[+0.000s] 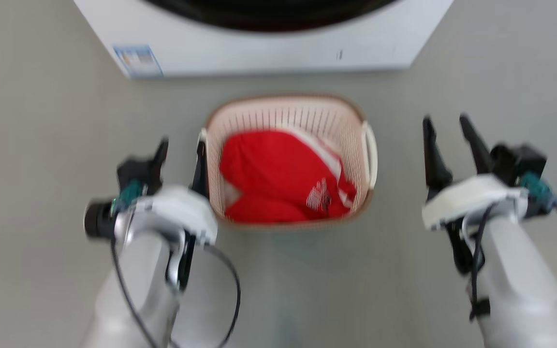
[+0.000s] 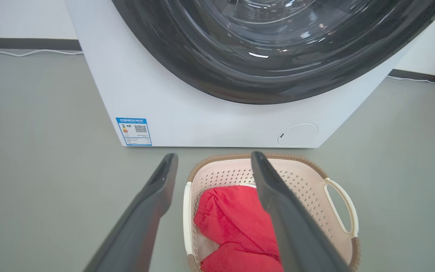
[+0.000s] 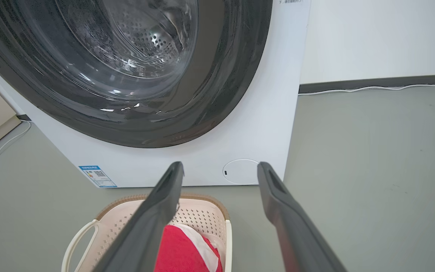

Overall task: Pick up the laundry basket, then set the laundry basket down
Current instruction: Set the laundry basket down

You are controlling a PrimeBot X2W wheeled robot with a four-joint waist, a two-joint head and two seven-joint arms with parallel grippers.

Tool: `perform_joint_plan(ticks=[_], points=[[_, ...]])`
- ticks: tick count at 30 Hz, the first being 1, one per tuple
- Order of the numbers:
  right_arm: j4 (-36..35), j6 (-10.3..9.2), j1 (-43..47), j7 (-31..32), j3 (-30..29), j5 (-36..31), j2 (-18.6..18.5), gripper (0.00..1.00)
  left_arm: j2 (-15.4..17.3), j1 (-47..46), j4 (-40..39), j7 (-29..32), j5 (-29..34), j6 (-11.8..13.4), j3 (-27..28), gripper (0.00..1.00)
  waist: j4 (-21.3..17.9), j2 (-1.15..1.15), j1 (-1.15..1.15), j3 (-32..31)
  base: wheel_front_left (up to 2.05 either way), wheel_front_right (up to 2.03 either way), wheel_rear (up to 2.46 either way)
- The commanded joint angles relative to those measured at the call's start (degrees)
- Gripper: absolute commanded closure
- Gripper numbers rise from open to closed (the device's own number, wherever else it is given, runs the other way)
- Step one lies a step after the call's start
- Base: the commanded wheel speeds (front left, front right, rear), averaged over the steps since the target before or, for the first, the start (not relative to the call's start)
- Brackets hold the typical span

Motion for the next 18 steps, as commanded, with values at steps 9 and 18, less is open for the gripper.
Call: perform_joint_plan(ticks=[9, 18], points=[[-6.81, 0.34, 14.05, -0.78, 1.23, -2.57, 0.48, 0.00, 0.91, 15.31, -5.86, -0.29, 1.34, -3.27, 7.13, 0.00, 0.83, 0.00, 0.00, -19.68, 0.00, 0.00, 0.00], [-13.36, 0.34, 25.34, -0.78, 0.57, -4.06, -0.22, 0.00, 0.69, 26.17, -11.13, -0.29, 2.93, -4.65, 10.15, 0.00, 2.73, 0.00, 0.00, -25.76, 0.00, 0.00, 0.00]])
